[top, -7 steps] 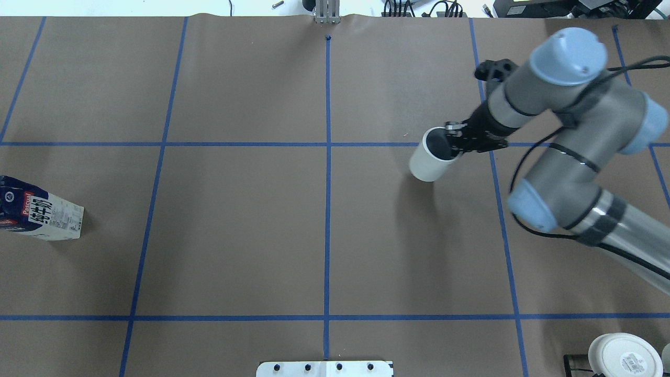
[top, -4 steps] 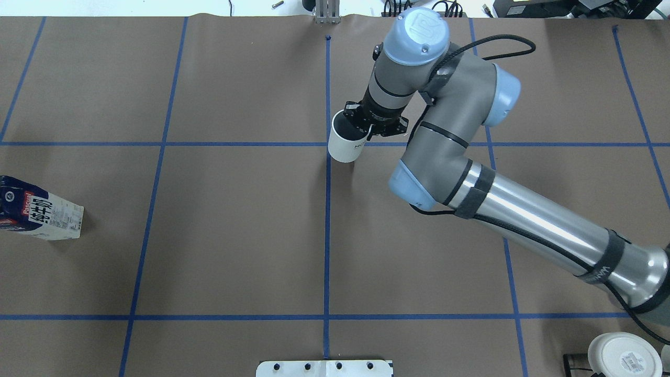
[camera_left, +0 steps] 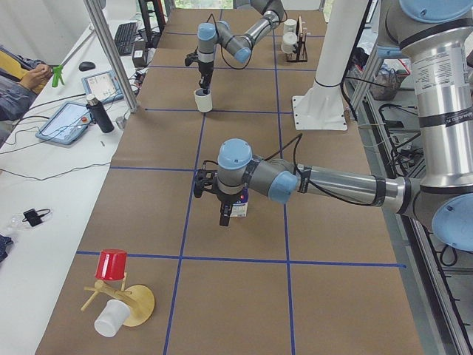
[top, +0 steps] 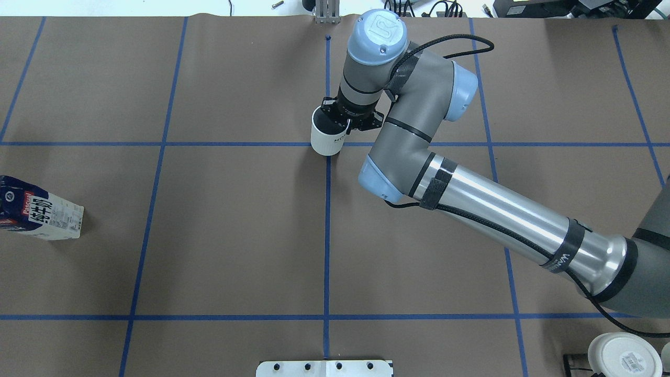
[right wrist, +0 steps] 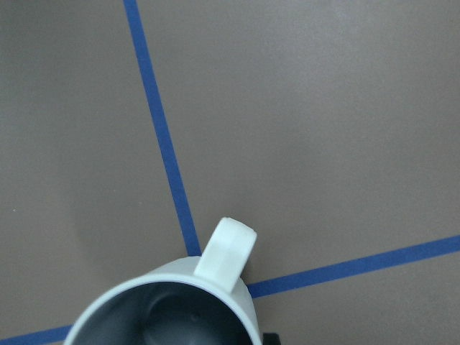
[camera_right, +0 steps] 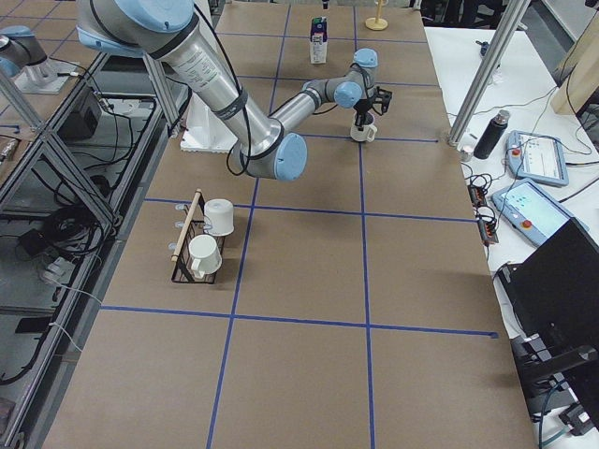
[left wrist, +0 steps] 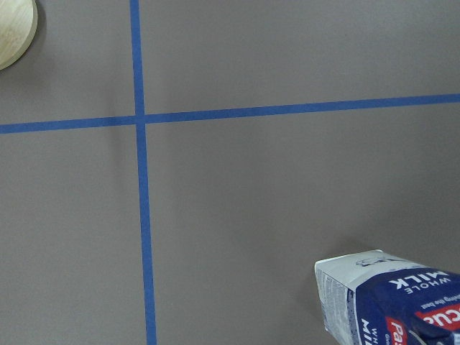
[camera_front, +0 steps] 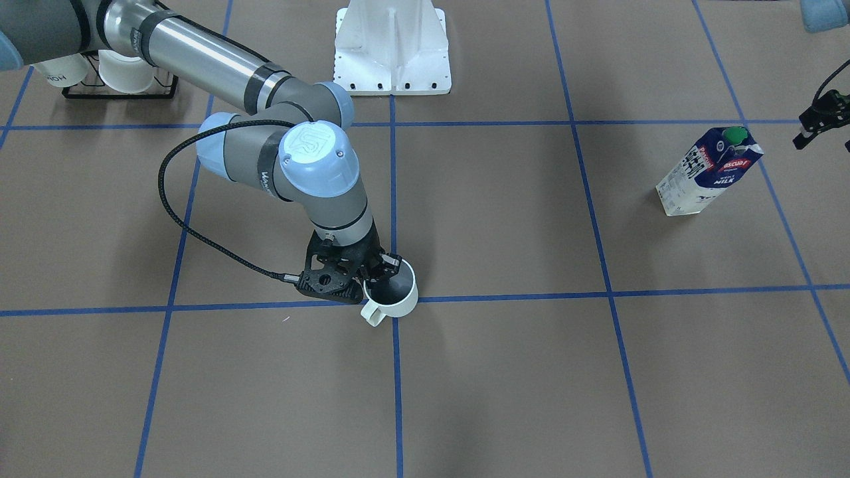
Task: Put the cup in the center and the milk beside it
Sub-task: 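Carry the white mug with the right gripper to the table center, then release the mug and raise the right gripper back toward its side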
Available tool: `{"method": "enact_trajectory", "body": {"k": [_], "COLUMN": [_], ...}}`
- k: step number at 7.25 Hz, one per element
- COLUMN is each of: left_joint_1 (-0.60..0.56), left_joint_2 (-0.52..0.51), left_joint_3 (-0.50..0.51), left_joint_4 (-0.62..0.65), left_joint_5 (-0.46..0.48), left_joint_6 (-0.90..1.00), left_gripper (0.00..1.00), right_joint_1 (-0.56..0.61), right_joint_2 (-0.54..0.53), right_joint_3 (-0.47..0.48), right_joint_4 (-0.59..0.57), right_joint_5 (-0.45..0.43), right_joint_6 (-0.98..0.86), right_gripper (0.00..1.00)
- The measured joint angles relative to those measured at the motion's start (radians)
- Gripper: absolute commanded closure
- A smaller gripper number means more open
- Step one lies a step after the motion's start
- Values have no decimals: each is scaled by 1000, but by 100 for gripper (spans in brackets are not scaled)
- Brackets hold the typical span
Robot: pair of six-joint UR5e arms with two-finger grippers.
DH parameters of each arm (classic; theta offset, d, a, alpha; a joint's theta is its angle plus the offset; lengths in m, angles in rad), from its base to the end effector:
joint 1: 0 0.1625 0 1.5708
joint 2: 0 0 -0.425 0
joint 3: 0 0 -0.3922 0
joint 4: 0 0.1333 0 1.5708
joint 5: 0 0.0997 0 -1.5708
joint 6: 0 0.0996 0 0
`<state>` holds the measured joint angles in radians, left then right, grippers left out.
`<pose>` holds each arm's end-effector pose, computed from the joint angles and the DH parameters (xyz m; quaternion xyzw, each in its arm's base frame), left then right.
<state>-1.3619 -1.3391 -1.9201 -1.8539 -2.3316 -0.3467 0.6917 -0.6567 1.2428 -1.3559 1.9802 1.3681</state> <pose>0.0222 -0.4163 0.5577 0.0779 0.4006 0.0111 0.9129 -0.5551 -0.5814 0.1970 -0.0037 -0.4251 0.1414 0.8940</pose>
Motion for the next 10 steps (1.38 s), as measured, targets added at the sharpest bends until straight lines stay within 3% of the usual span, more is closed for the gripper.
{"method": "enact_trajectory", "body": {"k": [2,4,7,10], "left_joint_1": [11,116,195,261], "left_joint_2": [-5,-19,-16,-11], "left_joint_3": [-14,-96,-181,-159], "left_joint_4": [1,11,82,77], "left_joint_5": [-2,48,90,117], "left_joint_6": [-55,-284,-379,-392], "left_gripper": [2,2,2,2], "right_joint_1": [-5,31,154,229], "right_joint_2": [8,-24,-303,-506], "right_joint_3": [-1,82,389,522], "right_joint_4": [5,-19,-59,-61], "right_joint_5": [-4,46,170,206], "right_joint_6": [-4,-6,-109,-212], "right_gripper": [0,0,0,0]}}
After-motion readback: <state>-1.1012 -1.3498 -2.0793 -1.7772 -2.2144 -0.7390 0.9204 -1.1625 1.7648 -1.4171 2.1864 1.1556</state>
